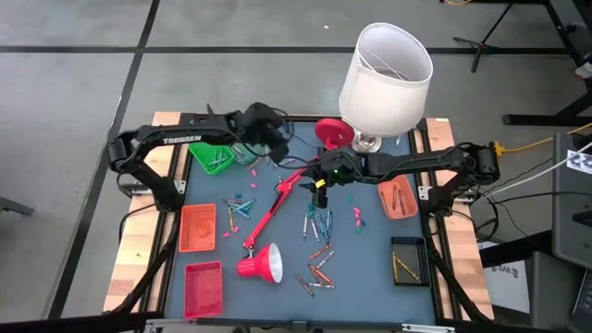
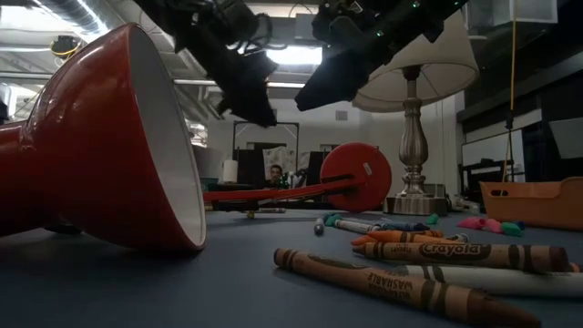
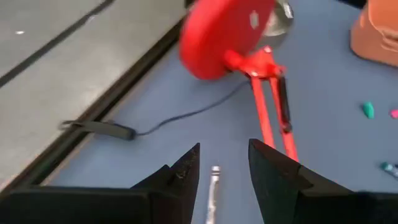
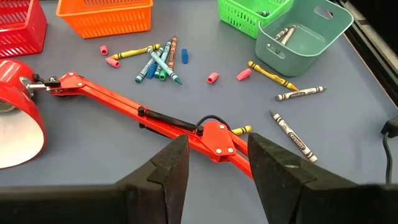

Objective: Sort crayons
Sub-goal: Put the gray crayon into the blue bin

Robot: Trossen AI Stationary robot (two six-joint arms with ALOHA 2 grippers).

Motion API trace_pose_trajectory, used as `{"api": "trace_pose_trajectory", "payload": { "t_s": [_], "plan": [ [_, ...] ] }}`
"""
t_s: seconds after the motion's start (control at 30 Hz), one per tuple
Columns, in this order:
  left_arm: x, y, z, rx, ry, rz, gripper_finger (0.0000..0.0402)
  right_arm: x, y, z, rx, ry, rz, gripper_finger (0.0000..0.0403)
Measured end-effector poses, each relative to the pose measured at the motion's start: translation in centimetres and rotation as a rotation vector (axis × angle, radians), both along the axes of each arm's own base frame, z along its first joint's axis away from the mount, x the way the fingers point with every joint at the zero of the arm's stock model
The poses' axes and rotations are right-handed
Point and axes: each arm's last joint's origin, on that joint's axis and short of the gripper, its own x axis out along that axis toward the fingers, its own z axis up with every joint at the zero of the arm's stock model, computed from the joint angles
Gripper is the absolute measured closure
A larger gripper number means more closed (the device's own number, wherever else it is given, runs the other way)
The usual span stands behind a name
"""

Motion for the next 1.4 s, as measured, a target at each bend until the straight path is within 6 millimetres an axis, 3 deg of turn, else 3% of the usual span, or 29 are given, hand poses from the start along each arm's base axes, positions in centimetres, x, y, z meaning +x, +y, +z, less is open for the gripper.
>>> {"api": "trace_pose_trajectory", "payload": {
  "t_s": [0.27,0.57,1.07,1.4],
  "plan": [
    [2.5,0.0,-5.8,-0.057,0.162,-0.044,0.0282,0.0,0.0,0.0,0.0,0.0,0.0,0.024],
    [3.0,1.5,-11.3,-0.13,0.299,-0.018,0.0283,-0.1,0.0,-0.1,0.001,0.009,0.0,0.024],
    [3.0,1.7,-12.8,-0.184,0.32,-0.039,0.0287,-0.3,0.0,-0.4,0.003,0.047,0.0,0.024],
    [3.0,1.7,-12.9,-0.189,0.326,-0.039,0.0356,-0.3,0.0,-0.4,0.003,0.046,0.0,0.024]
  ]
}}
